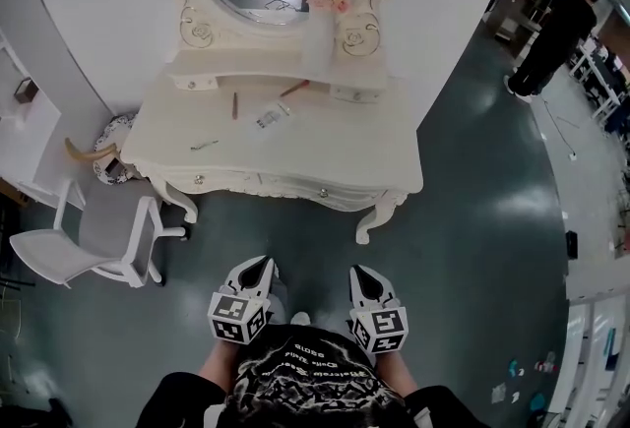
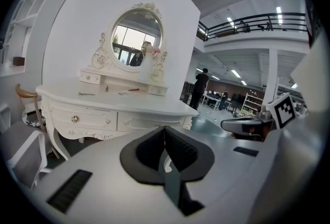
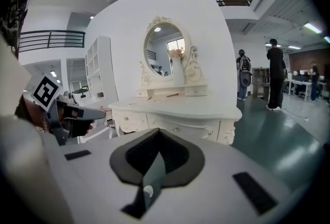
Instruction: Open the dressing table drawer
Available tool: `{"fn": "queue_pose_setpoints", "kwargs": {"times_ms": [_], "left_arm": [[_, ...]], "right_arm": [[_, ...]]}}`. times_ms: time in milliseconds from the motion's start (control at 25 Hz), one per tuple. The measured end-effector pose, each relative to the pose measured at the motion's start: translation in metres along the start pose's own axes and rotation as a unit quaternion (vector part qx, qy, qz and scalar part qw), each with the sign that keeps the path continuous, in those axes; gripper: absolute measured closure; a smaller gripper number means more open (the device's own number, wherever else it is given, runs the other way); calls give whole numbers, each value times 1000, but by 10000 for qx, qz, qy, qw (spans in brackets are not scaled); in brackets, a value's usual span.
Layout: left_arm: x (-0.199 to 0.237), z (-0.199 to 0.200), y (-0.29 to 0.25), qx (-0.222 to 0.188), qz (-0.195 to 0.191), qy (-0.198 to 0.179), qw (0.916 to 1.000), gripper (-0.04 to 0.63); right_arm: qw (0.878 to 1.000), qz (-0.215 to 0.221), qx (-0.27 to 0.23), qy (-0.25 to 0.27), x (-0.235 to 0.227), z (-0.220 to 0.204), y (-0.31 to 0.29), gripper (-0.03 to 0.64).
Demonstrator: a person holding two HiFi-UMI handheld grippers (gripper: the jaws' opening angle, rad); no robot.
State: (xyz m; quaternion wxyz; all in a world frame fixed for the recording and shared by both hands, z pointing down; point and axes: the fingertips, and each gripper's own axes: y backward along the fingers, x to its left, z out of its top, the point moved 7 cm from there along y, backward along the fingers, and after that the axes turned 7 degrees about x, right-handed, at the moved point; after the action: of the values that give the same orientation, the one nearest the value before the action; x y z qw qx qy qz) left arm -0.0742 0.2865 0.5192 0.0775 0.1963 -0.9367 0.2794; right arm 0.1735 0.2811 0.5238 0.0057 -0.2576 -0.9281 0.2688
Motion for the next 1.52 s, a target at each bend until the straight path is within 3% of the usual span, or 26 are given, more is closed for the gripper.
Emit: {"fn": "queue_pose_setpoints", "kwargs": {"times_ms": [1040, 1520], "left_arm": [[71, 57, -72, 154, -375, -49, 9992, 578], [111, 87, -99, 221, -690, -295, 9969, 578]], "right_arm": [[9984, -545, 124, -73, -13, 52, -84, 607], [9962, -833, 128, -212, -3, 74, -128, 607]]}}
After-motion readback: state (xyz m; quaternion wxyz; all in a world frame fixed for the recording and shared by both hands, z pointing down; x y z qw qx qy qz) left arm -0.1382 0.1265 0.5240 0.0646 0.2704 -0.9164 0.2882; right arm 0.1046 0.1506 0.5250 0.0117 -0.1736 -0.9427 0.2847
